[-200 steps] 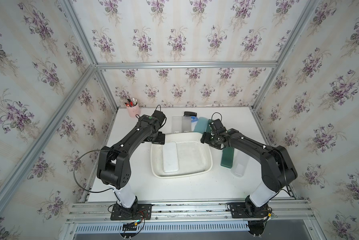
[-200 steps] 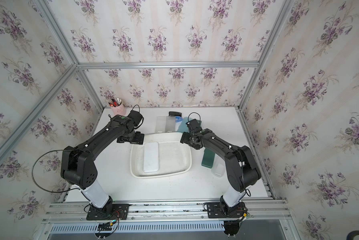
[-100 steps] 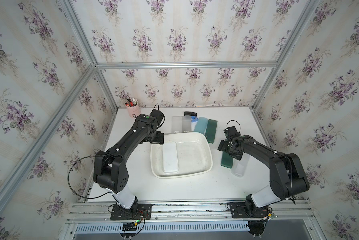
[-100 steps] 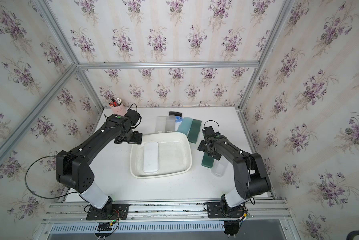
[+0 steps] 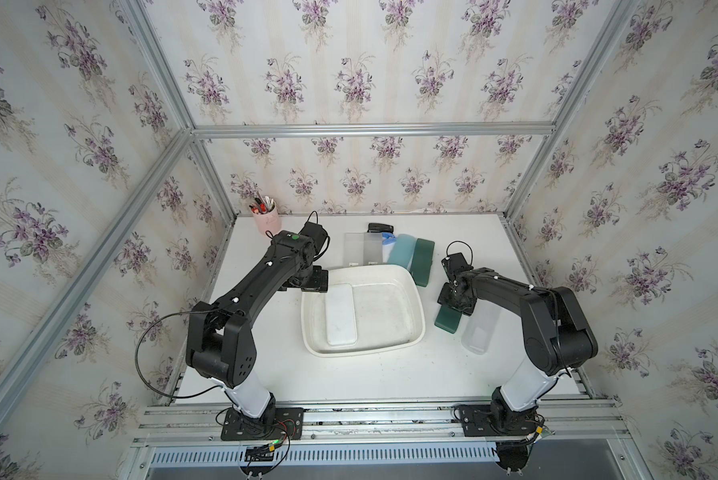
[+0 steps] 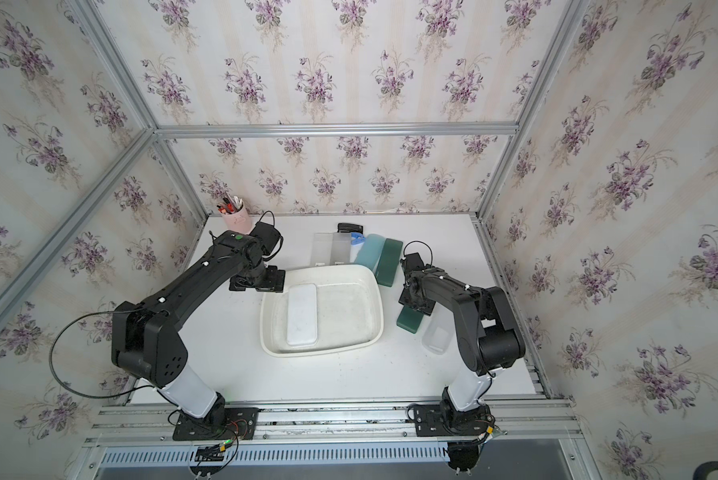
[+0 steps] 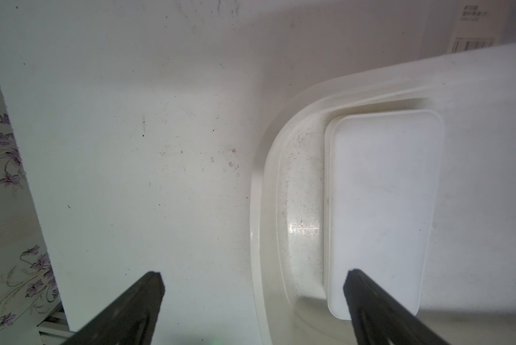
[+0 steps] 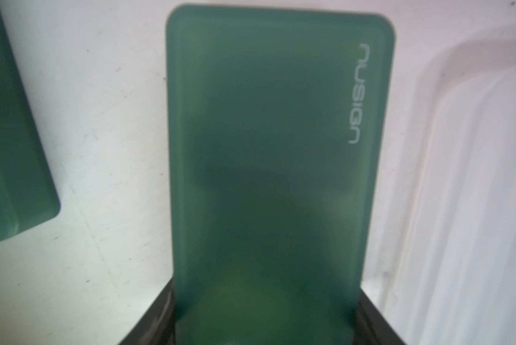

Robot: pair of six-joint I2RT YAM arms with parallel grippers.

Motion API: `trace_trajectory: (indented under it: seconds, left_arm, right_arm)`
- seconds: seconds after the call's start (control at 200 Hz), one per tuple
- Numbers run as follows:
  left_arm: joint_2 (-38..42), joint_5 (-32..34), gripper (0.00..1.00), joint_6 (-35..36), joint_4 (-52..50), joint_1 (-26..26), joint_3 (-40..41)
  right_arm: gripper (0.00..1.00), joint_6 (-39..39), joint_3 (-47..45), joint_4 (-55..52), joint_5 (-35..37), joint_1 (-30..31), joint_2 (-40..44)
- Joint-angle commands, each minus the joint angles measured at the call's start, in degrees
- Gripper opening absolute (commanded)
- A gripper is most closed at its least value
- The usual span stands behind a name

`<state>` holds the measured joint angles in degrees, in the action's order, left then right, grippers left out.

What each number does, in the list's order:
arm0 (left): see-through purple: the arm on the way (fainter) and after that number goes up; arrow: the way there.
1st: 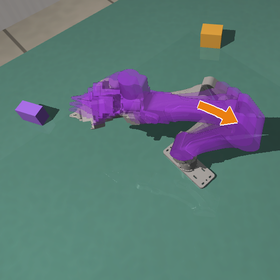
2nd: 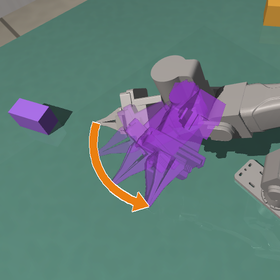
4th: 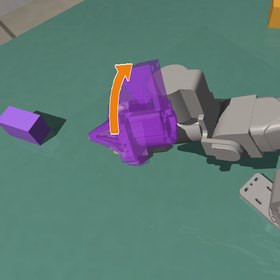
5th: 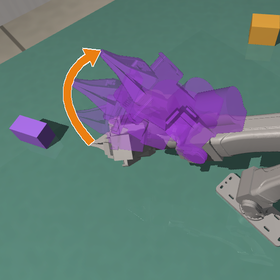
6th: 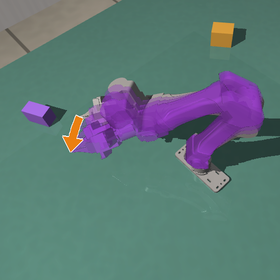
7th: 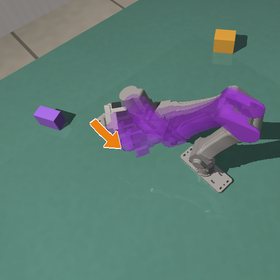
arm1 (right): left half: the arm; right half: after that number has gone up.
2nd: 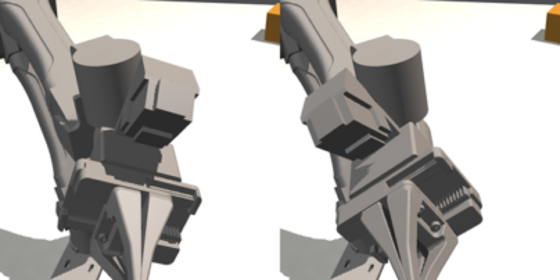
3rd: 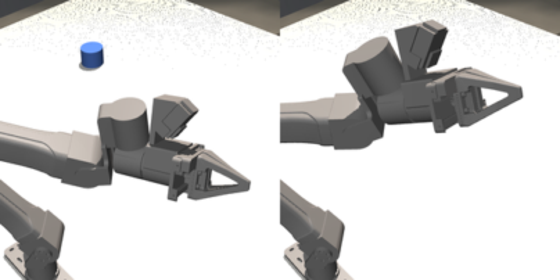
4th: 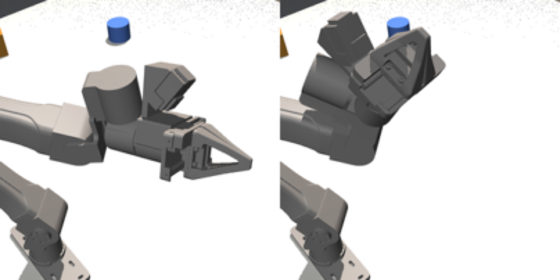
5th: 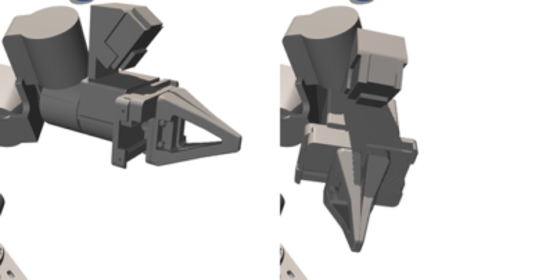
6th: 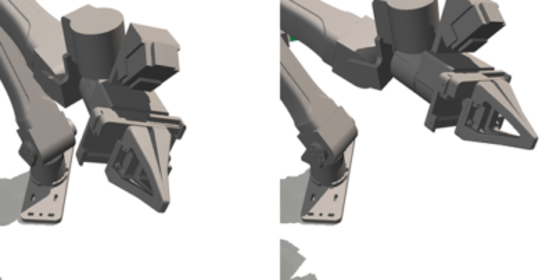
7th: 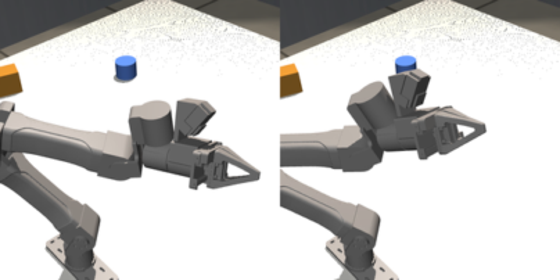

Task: Put the pencil case into the storage box
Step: Pick up the pencil case from the center of the board, then place the pencil case at the storage box.

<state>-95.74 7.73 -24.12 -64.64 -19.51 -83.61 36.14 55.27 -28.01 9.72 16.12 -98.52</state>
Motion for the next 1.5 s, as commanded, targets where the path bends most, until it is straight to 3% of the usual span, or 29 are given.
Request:
trace_trajectory:
  seconds: [0.0, 0.28, 0.415, 0.599, 0.744, 0.924, 1.309, 1.494]
  left_arm:
    - [0.87, 0.27, 1.0, 0.75, 0.39, 0.06, 0.5]
    - [2.0, 0.89, 1.0, 1.51, 0.41, 0.17, 0.93]
    - [2.36, 0.46, 1.0, 0.71, 0.29, 0.26, 1.17]
    - [2.23, -0.69, 1.0, -0.25, 0.26, 0.5, 1.66]
    - [3.13, -0.52, 1.0, -0.42, 0.29, 0.52, 2.82]
    - [4.12, -0.34, 1.0, -0.4, 0.45, 0.83, 4.89]
    - [6.15, -1.22, 1.0, -0.67, -0.04, 1.74, 6.09]
    - [8.79, -4.29, 1.0, -2.52, -1.25, 3.45, 7.91]
  right_arm:
    - [0.45, -1.51, 0.72, 0.81, -0.86, -0.04, -0.09]
    - [0.43, -1.61, 9.98, -7.93, -4.84, 1.9, 10.96]
    - [0.42, -2.91, 17.22, -12.4, -8.49, 8.01, 12.17]
    - [0.42, -3.22, 24.38, -14.03, -9.97, 20.95, 4.79]
    - [0.42, -1.93, 25.15, -10.26, -10.87, 26.71, -1.32]
    - [0.42, -0.19, 26.0, -6.95, -11.56, 28.99, -7.48]
    - [0.43, -6.0, 33.18, -7.17, -10.68, 31.67, -20.66]
    - [0.52, -7.3, 35.75, -6.01, -12.02, 32.89, -23.55]
